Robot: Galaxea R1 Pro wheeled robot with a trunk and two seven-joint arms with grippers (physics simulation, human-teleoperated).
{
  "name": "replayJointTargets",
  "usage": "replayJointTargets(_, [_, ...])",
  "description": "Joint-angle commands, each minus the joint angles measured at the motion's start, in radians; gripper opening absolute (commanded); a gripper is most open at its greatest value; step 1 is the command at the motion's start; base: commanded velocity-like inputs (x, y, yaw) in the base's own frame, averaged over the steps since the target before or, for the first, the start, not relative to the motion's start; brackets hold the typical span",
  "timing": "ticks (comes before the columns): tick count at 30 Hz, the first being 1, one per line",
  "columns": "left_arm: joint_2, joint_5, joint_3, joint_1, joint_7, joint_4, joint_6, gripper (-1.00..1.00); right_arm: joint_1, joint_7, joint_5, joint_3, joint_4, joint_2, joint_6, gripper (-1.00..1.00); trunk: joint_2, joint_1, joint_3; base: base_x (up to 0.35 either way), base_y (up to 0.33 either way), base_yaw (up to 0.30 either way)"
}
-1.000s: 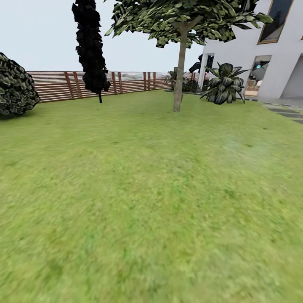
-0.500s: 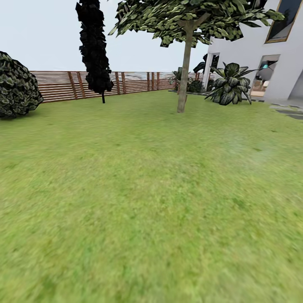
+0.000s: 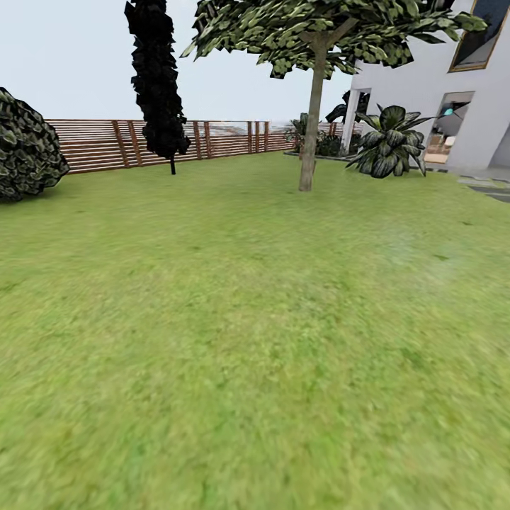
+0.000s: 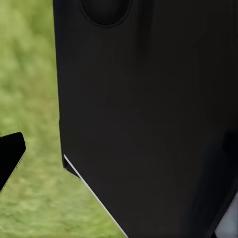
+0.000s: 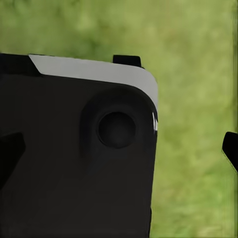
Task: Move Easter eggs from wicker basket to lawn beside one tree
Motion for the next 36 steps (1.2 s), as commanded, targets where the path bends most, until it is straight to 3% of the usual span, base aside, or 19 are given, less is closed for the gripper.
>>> replayJointTargets(1, [0.0,0.0,0.006,0.001,-0.001,-0.001,-0.001,1.0,-0.001,0.0,0.005,0.0,0.001,0.001,-0.003,1.0,0.0,0.001,-0.001,0.339,0.0,0.0])
replayJointTargets(36, [0.0,0.0,0.006,0.001,-0.001,-0.002,-0.001,1.0,-0.001,0.0,0.005,0.001,-0.001,-0.001,-0.003,1.0,0.0,0.001,-0.001,0.339,0.0,0.0])
